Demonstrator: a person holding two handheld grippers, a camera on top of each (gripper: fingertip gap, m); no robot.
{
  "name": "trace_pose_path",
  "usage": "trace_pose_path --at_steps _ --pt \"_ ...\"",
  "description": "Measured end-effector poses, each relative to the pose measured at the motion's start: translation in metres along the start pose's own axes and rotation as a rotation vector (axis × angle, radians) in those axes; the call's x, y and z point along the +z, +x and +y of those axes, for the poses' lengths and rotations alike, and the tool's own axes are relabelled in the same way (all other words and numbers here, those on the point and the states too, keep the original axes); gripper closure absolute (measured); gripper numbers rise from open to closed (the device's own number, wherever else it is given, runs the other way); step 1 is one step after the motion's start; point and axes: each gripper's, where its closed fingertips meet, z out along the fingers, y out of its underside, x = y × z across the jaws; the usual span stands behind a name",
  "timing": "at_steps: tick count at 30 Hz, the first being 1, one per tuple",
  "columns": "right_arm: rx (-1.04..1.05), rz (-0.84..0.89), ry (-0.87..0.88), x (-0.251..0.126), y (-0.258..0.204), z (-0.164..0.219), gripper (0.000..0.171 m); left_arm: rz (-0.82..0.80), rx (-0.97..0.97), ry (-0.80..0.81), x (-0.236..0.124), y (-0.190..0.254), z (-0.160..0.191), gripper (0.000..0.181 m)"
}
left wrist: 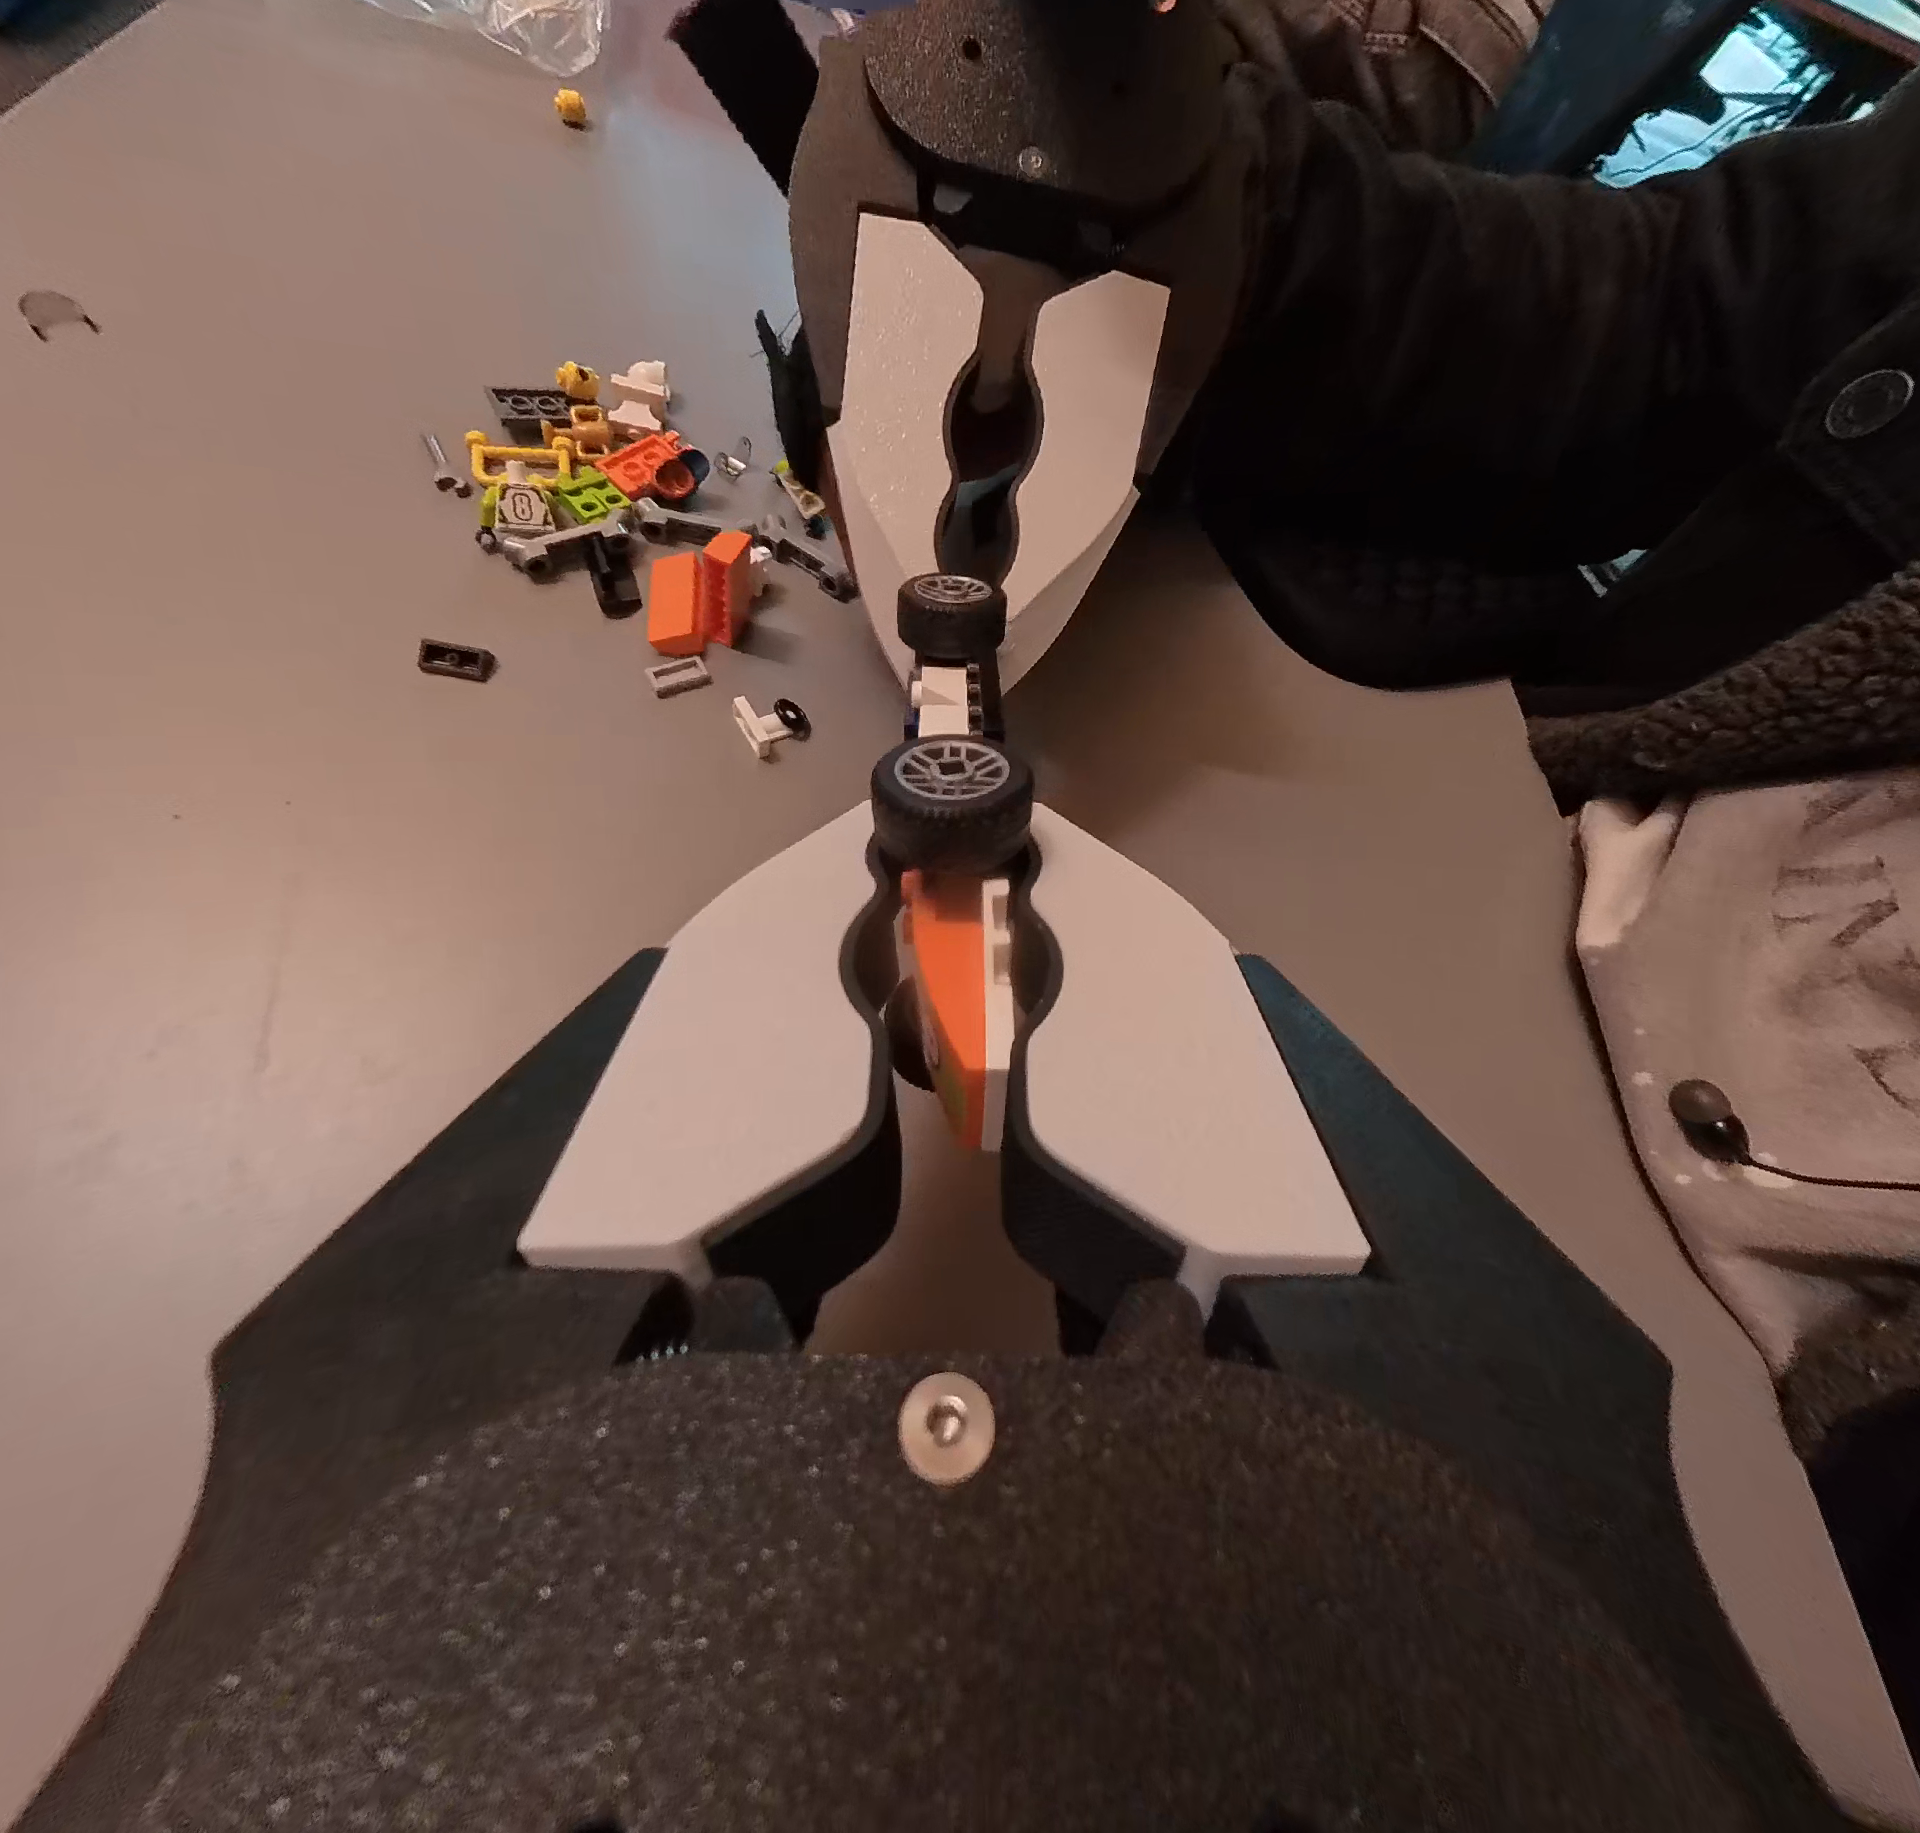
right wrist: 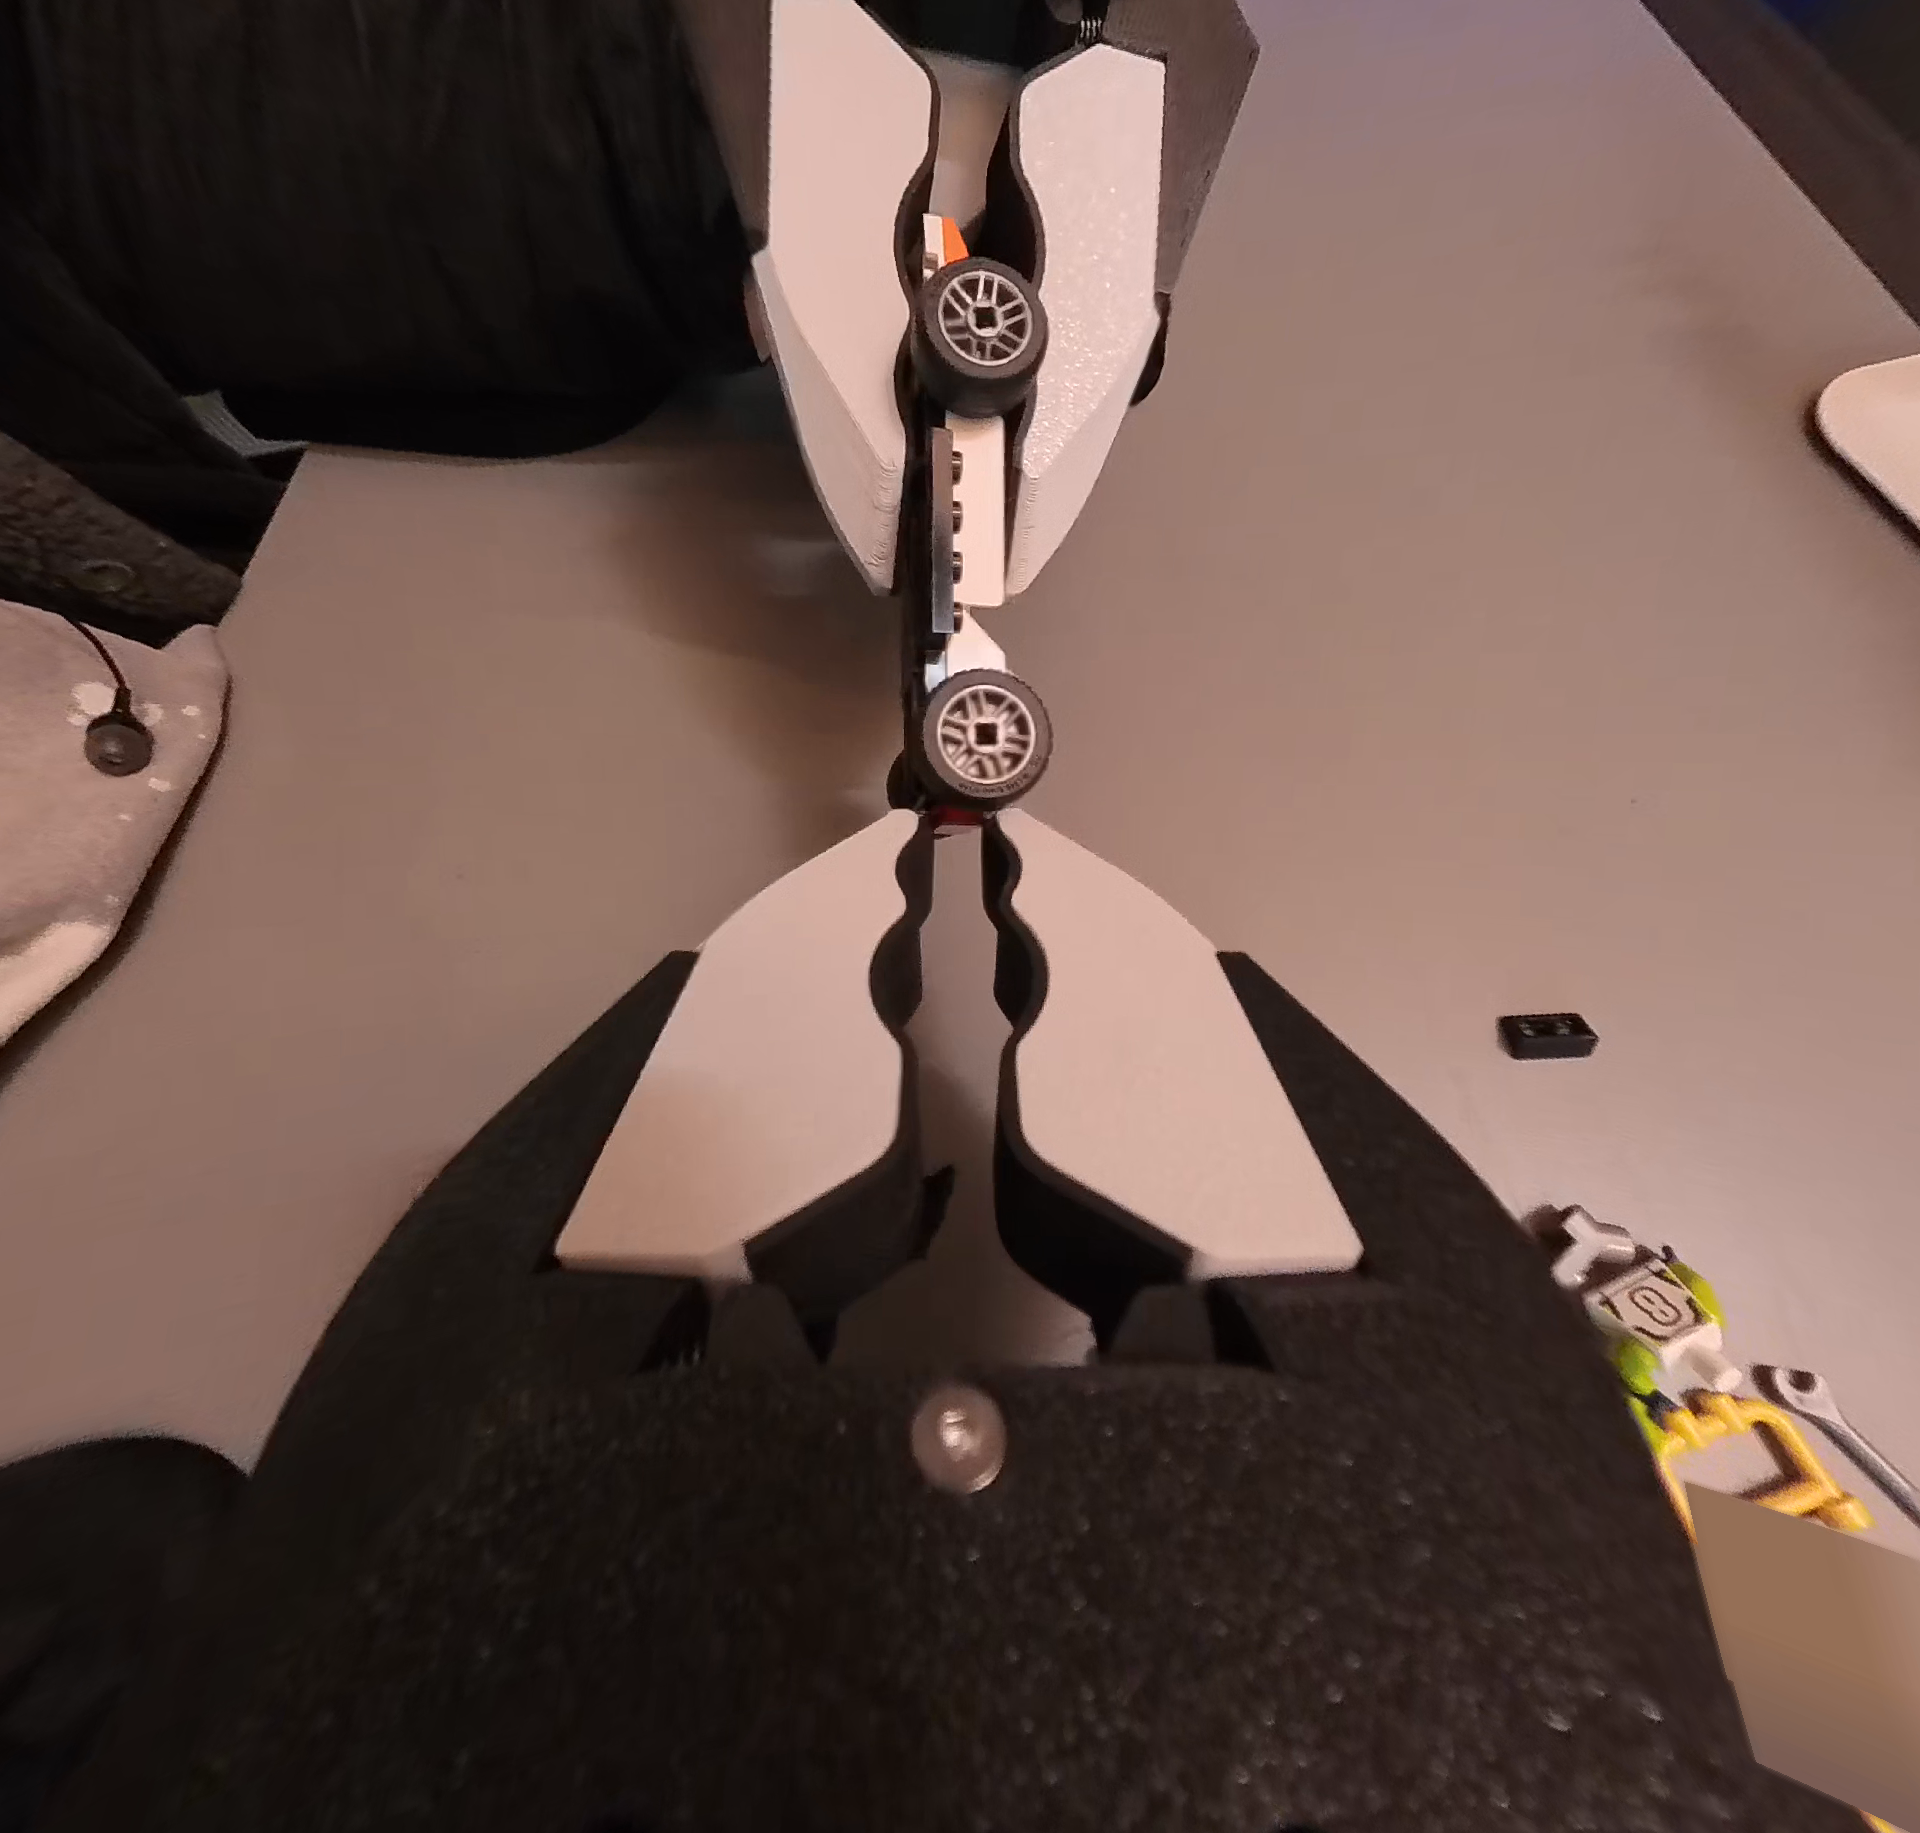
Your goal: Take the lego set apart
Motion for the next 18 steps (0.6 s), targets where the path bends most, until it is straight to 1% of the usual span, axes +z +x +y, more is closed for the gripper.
trace_pose_path --at_steps 4,9,10,11,12,13,15,18 --pt "0.011 0.009 0.017 0.001 0.004 -0.004 0.164 -0.026 -0.024 0.035 -0.002 -0.004 -0.007 0.164" --pt "-0.022 0.11 0.058 -0.006 0.014 -0.014 0.164 -0.089 -0.108 0.099 -0.009 -0.019 -0.018 0.163" --pt "-0.025 0.109 0.085 -0.01 0.012 -0.018 0.171 -0.177 -0.156 0.12 -0.011 -0.034 -0.02 0.164" --pt "-0.025 0.102 0.137 -0.012 0.009 -0.026 0.171 -0.232 -0.215 0.137 -0.014 -0.048 -0.018 0.164" --pt "-0.046 0.113 0.125 -0.011 0.01 -0.028 0.171 -0.191 -0.258 0.184 -0.017 -0.049 -0.019 0.164" --pt "-0.074 0.147 0.092 -0.008 0.012 -0.025 0.171 -0.136 -0.26 0.218 -0.02 -0.042 -0.025 0.164" --pt "-0.065 0.179 0.065 -0.007 0.018 -0.02 0.171 -0.137 -0.214 0.246 -0.026 -0.036 -0.035 0.164" --pt "-0.026 0.199 0.126 -0.013 0.024 -0.027 0.171 -0.053 -0.25 0.282 -0.029 -0.029 -0.036 0.164"
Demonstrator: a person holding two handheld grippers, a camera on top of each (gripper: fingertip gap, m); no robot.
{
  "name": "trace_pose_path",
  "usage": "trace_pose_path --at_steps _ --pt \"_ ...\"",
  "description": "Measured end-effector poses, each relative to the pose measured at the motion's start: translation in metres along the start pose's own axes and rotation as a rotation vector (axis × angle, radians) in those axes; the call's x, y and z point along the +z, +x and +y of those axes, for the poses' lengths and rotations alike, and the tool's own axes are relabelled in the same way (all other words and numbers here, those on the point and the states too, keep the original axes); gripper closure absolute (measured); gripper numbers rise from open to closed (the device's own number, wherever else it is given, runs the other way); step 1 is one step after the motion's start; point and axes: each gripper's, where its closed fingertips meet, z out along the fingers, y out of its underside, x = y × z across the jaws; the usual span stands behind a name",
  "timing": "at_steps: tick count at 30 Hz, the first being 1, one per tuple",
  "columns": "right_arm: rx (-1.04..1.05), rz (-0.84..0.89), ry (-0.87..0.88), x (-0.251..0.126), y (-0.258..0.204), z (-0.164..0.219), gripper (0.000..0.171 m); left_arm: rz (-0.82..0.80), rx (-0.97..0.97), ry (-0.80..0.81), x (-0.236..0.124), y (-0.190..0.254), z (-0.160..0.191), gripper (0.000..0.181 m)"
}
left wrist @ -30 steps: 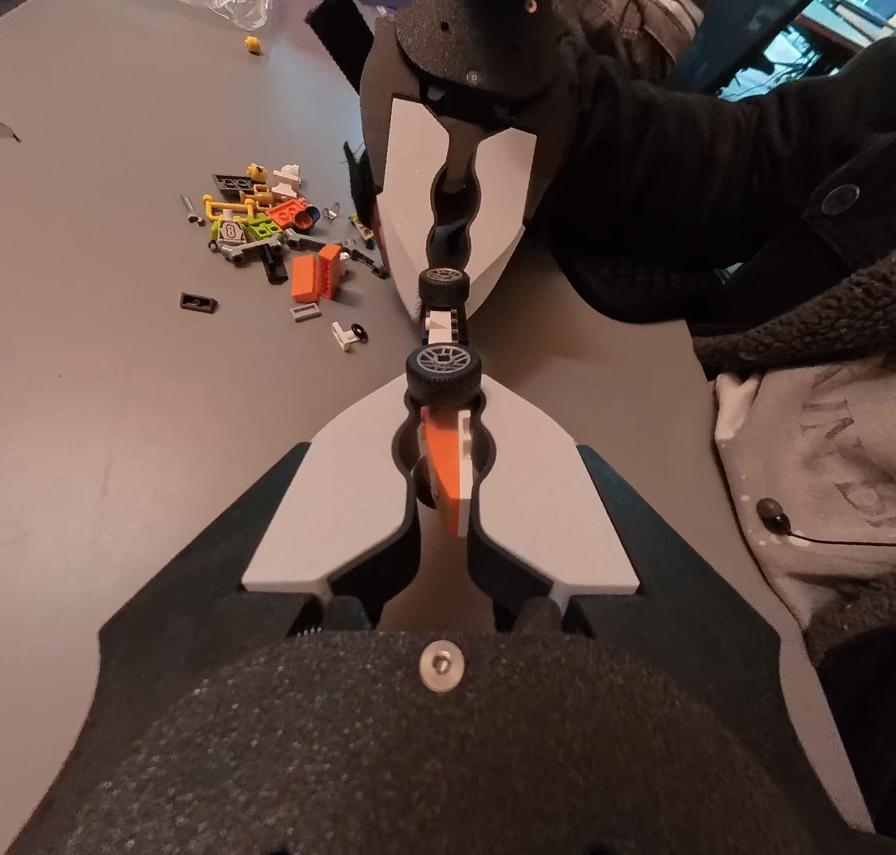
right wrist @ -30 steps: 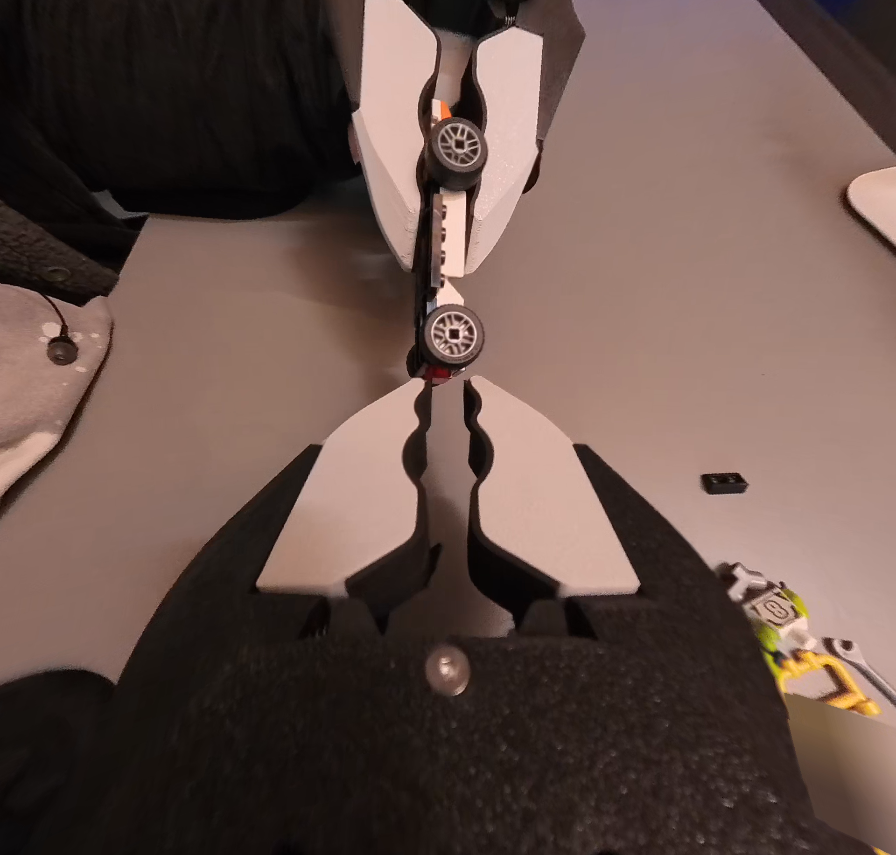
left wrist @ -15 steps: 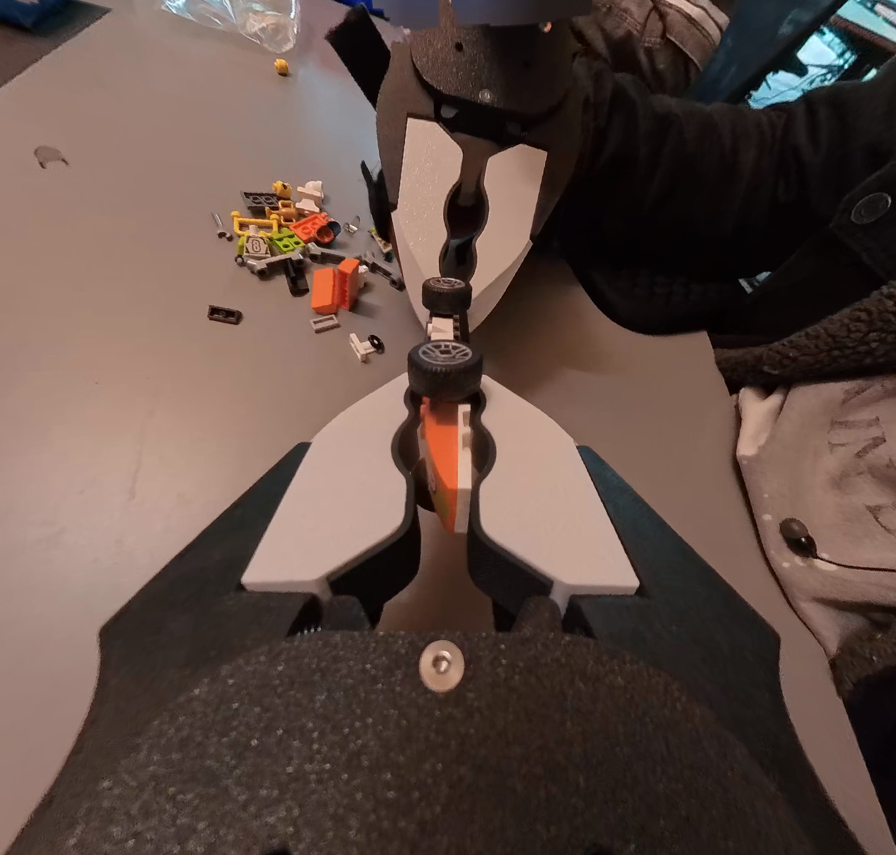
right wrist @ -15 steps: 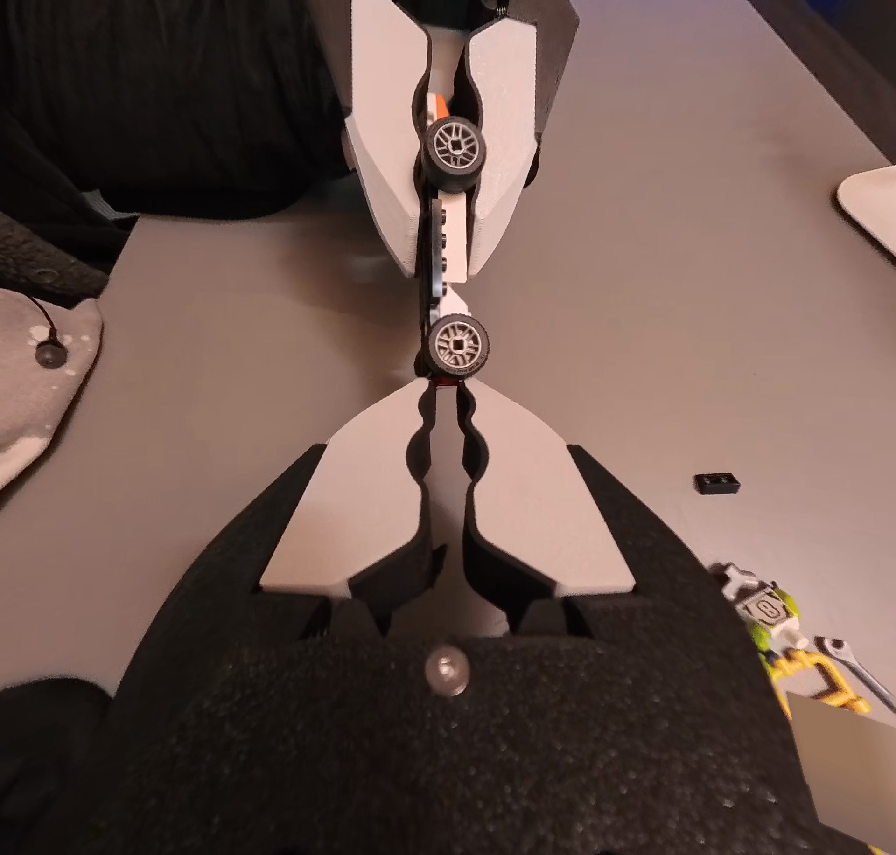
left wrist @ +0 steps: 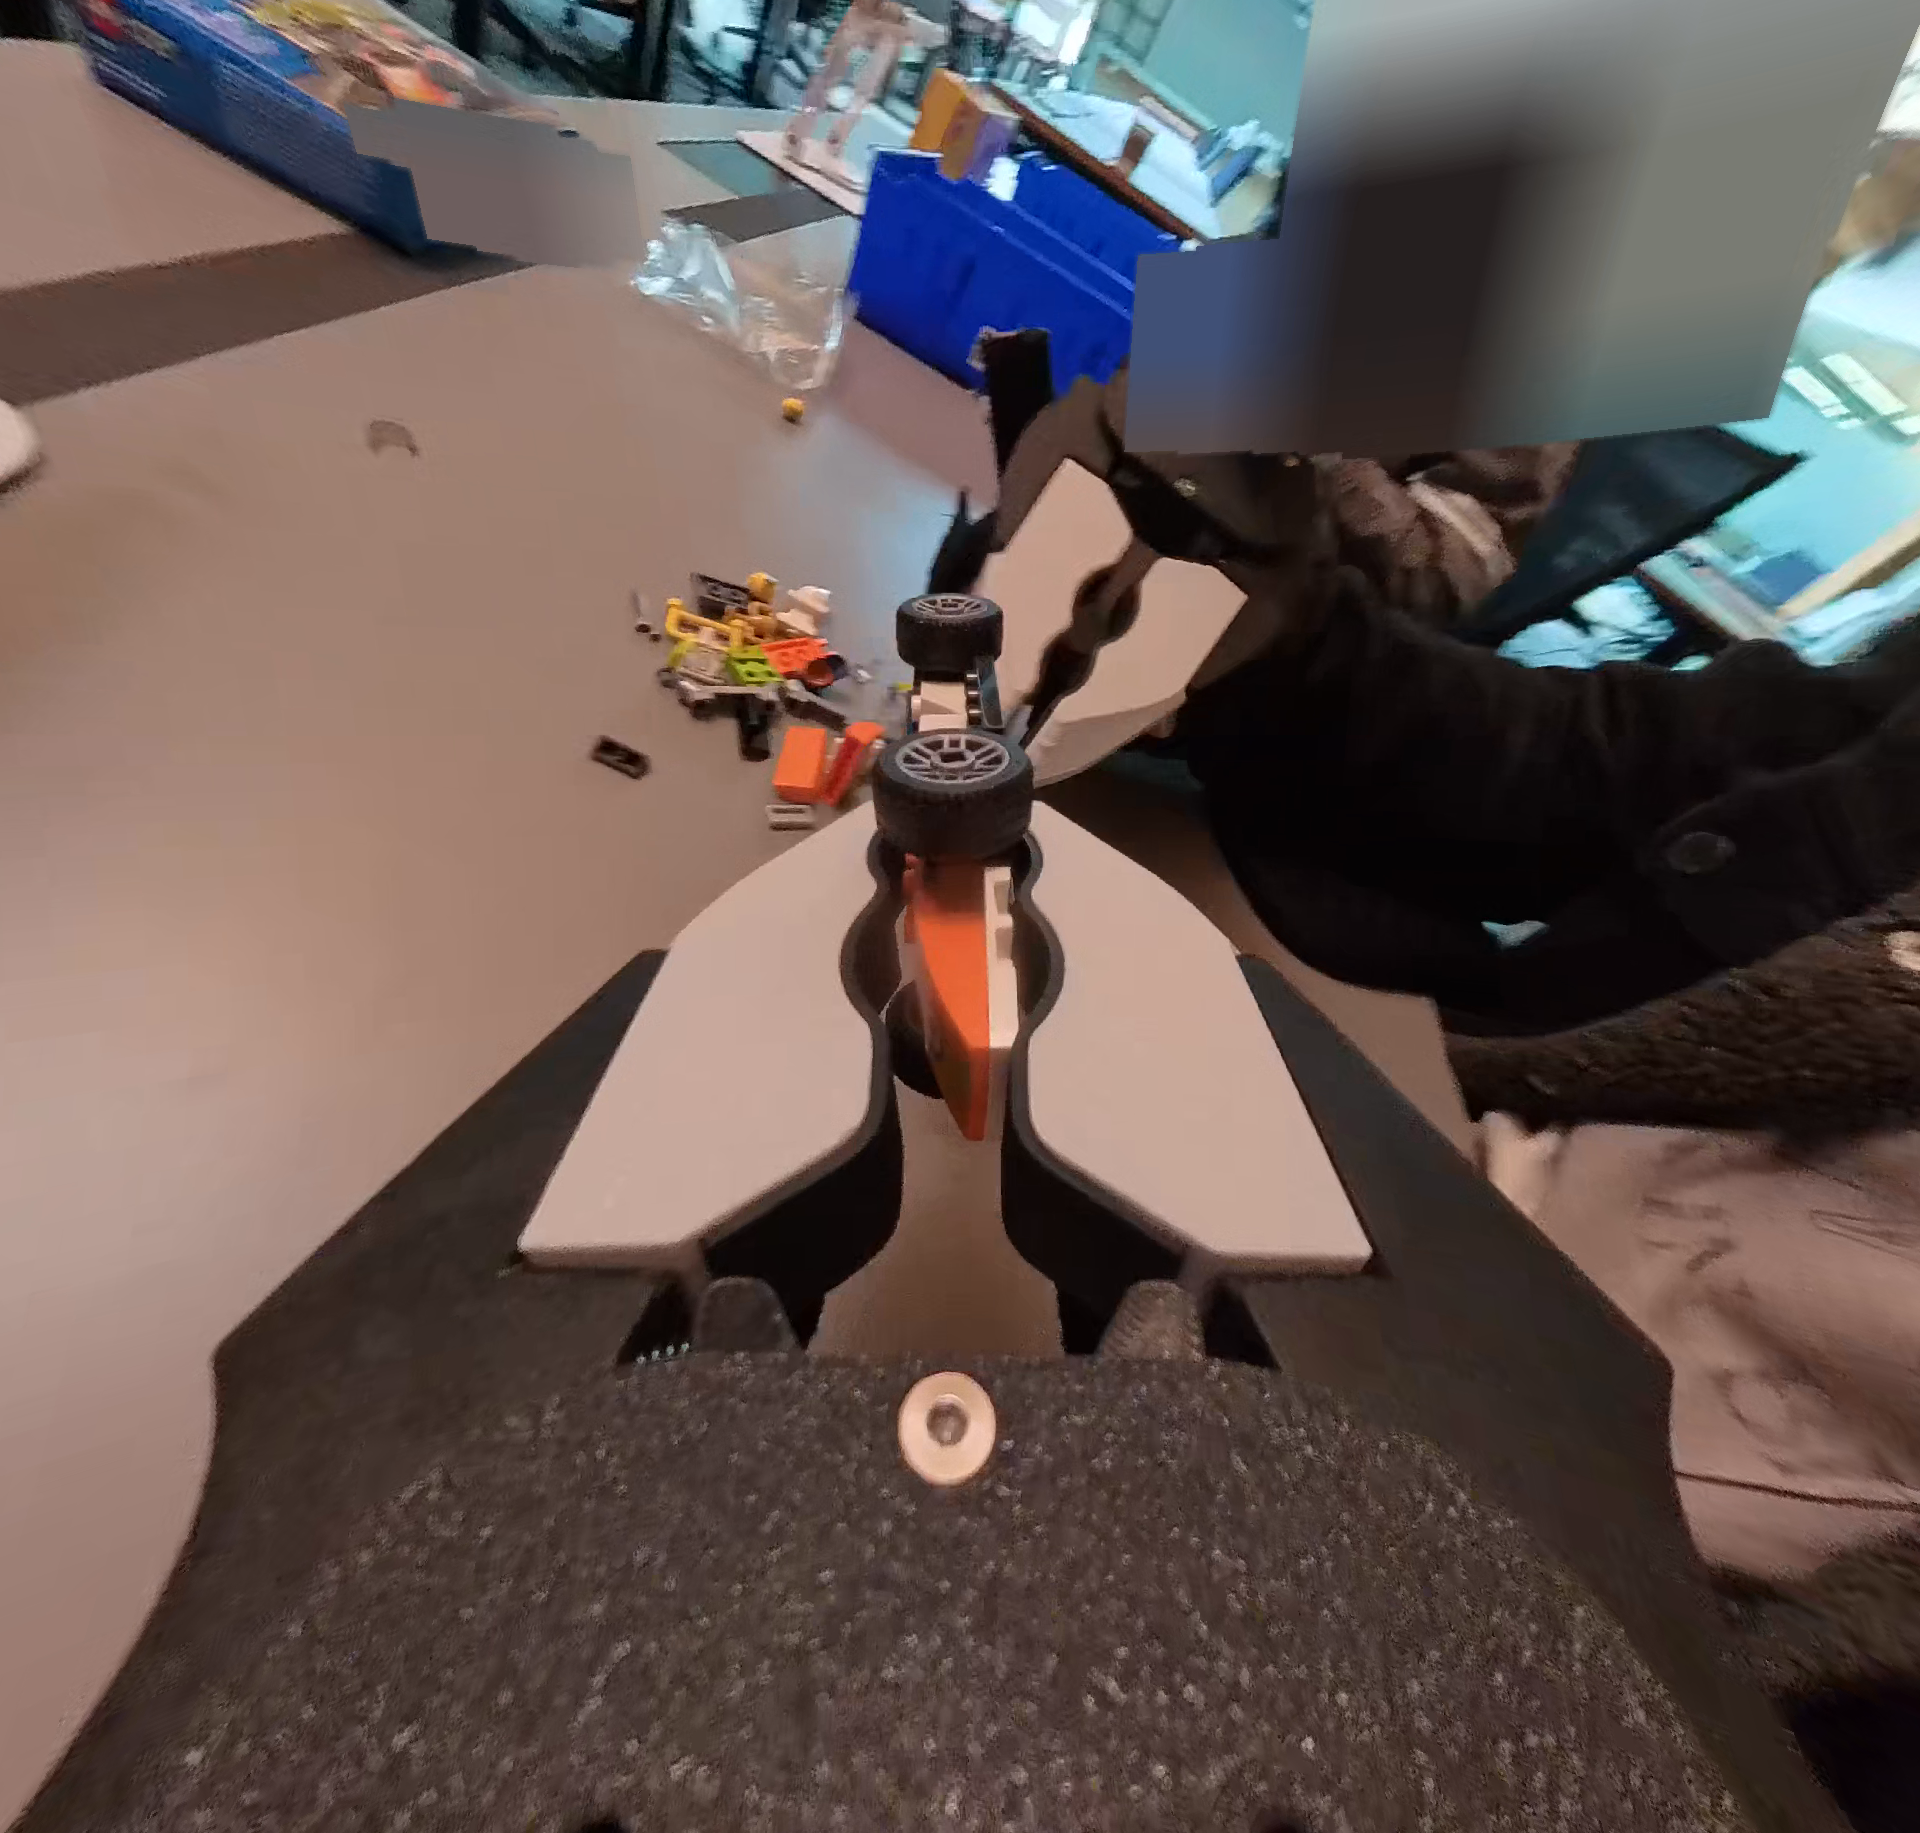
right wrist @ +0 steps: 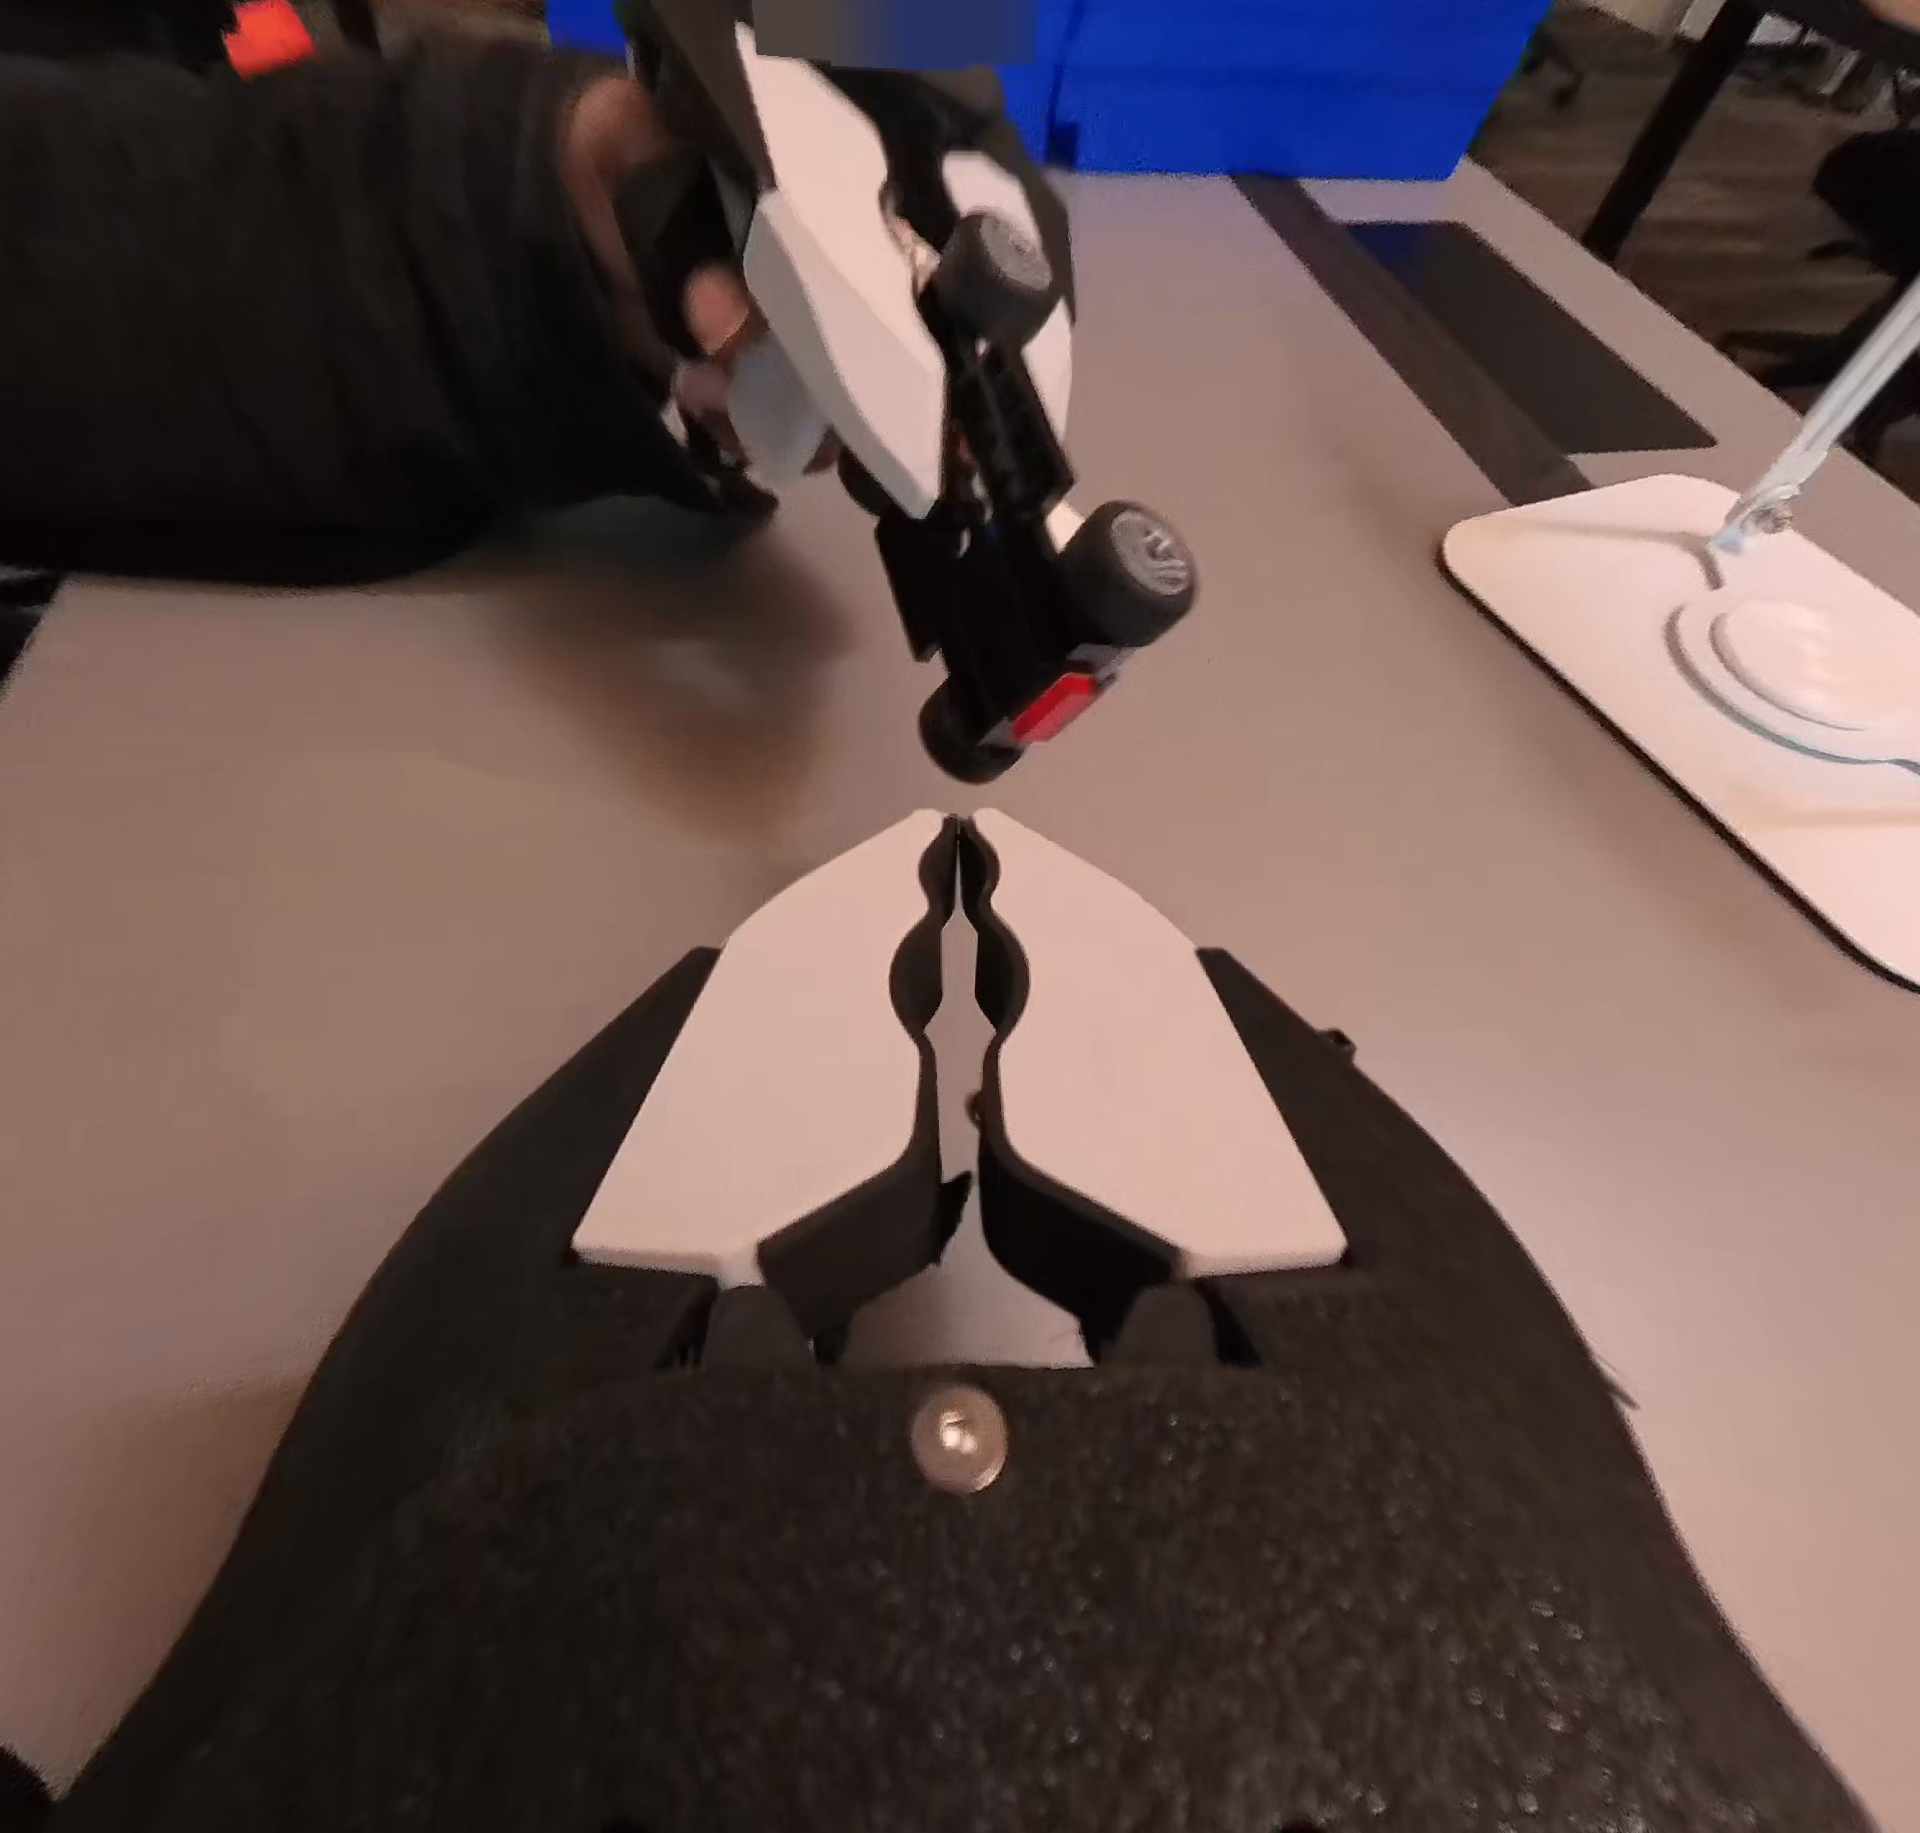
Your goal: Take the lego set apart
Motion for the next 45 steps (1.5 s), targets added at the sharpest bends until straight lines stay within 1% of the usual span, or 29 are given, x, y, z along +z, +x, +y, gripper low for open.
trace_pose_path --at_steps 2,5,8,10,13,15,18,21,26,30,34,35,38,40,42,45 --pt "0.038 -0.018 0.045 -0.002 -0.001 -0.006 0.159 0.088 -0.029 0.023 0.0 0.009 -0.001 0.164" --pt "0.047 -0.025 0.105 -0.003 -0.001 -0.016 0.158 0.178 -0.099 0.04 0.001 0.016 -0.001 0.164" --pt "-0.06 0.051 0.1 -0.001 0.002 -0.018 0.16 0.221 -0.184 0.051 0.001 0.017 -0.003 0.164" --pt "-0.18 0.134 0.06 0.0 0.004 -0.02 0.162 0.233 -0.254 0.061 0.001 0.014 -0.003 0.164" --pt "-0.383 0.282 -0.027 0.002 0.008 -0.021 0.16 0.245 -0.362 0.072 0.001 0.007 -0.003 0.164" --pt "-0.486 0.359 -0.093 0.004 0.01 -0.019 0.158 0.227 -0.4 0.059 0.001 0.001 0.001 0.164" --pt "-0.568 0.403 -0.177 0.008 0.012 -0.013 0.153 0.215 -0.436 0.032 0.002 -0.002 0.007 0.164" --pt "-0.609 0.415 -0.228 0.012 0.011 -0.007 0.152 0.225 -0.465 0.023 0.003 -0.002 0.009 0.164" --pt "-0.645 0.45 -0.265 0.012 0.012 -0.006 0.155 0.217 -0.467 0.018 0.003 -0.003 0.01 0.164" --pt "-0.623 0.458 -0.305 0.014 0.012 -0.002 0.156 0.187 -0.478 0.037 0.003 -0.008 0.008 0.164" --pt "-0.602 0.462 -0.316 0.019 0.013 -0.001 0.157 0.149 -0.493 0.105 0.001 -0.016 -0.001 0.164" --pt "-0.599 0.456 -0.308 0.021 0.014 -0.001 0.171 0.124 -0.495 0.136 -0.001 -0.021 -0.004 0.164" --pt "-0.593 0.429 -0.309 0.028 0.011 0.003 0.171 0.09 -0.478 0.205 -0.013 -0.028 -0.015 0.164" --pt "-0.577 0.457 -0.31 0.028 0.017 0.005 0.171 0.105 -0.479 0.214 -0.017 -0.026 -0.018 0.164" --pt "-0.568 0.49 -0.263 0.024 0.021 -0.002 0.171 0.121 -0.488 0.213 -0.016 -0.025 -0.017 0.164" --pt "-0.507 0.495 -0.187 0.02 0.024 -0.012 0.153 0.15 -0.51 0.224 -0.013 -0.024 -0.017 0.164"
